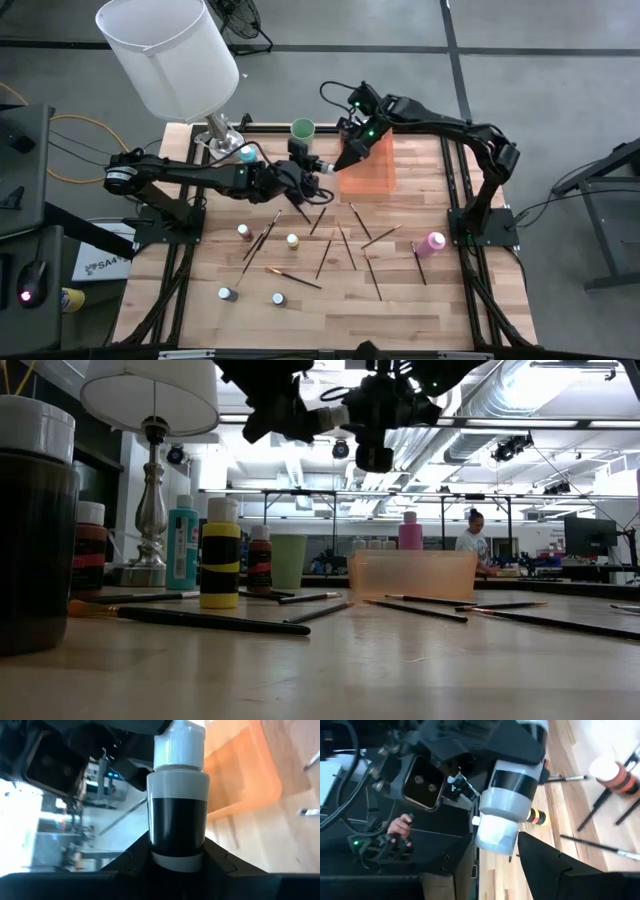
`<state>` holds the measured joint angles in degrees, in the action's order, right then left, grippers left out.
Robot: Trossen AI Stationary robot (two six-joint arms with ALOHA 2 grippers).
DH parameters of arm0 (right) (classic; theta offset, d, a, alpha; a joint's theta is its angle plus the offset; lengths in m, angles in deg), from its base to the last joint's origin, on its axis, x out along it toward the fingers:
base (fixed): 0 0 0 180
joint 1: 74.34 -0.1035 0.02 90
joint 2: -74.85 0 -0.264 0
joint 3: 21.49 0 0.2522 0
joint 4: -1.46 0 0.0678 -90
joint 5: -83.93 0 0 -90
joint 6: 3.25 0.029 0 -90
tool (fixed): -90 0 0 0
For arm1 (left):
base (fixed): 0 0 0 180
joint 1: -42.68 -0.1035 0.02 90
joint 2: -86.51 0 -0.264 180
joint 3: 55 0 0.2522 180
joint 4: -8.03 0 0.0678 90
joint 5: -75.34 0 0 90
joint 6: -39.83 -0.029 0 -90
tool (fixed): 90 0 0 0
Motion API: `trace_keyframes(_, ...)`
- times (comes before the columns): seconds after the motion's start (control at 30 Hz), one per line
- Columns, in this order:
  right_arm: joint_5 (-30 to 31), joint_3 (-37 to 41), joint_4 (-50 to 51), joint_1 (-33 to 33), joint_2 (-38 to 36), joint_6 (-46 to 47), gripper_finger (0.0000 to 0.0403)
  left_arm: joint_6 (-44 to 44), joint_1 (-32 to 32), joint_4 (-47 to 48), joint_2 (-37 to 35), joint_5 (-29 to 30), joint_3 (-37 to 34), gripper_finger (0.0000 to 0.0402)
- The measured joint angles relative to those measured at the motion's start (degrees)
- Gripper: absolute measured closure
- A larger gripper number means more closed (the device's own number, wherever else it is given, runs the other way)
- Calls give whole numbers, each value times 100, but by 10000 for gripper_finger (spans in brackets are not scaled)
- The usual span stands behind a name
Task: Pick & Place Paint Supplies
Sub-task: Put the gray paint bottle into the orange bin
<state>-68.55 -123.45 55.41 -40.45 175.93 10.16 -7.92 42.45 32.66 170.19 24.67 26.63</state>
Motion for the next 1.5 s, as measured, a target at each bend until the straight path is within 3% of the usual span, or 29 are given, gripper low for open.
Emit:
trace_keyframes(0.23,551,4,254,475,-268,-1198,257,1186,-119,29,-15,-406,9,286)
trace_keyframes(0.5,2124,9,1344,677,-726,-3502,257,3035,-817,-280,159,-2133,15,284)
trace_keyframes(0.67,2221,9,1350,666,-949,-4061,247,3399,-1345,-851,519,-3162,20,283)
trace_keyframes(0.77,2501,9,1317,661,-1072,-4321,224,3456,-1537,-1331,823,-3472,11,283)
trace_keyframes(0.9,3009,9,1259,620,-1159,-4513,179,3458,-1688,-1730,1100,-3778,11,283)
trace_keyframes(1.1,2782,9,1248,484,-1164,-4557,126,3458,-1845,-2301,1440,-3957,9,282)
trace_keyframes(1.3,2985,9,1250,233,-1164,-4775,122,3503,-1930,-2474,1561,-4060,9,282)
trace_keyframes(1.5,3587,9,1097,40,-1042,-4817,133,3600,-1930,-2777,1563,-4180,9,282)
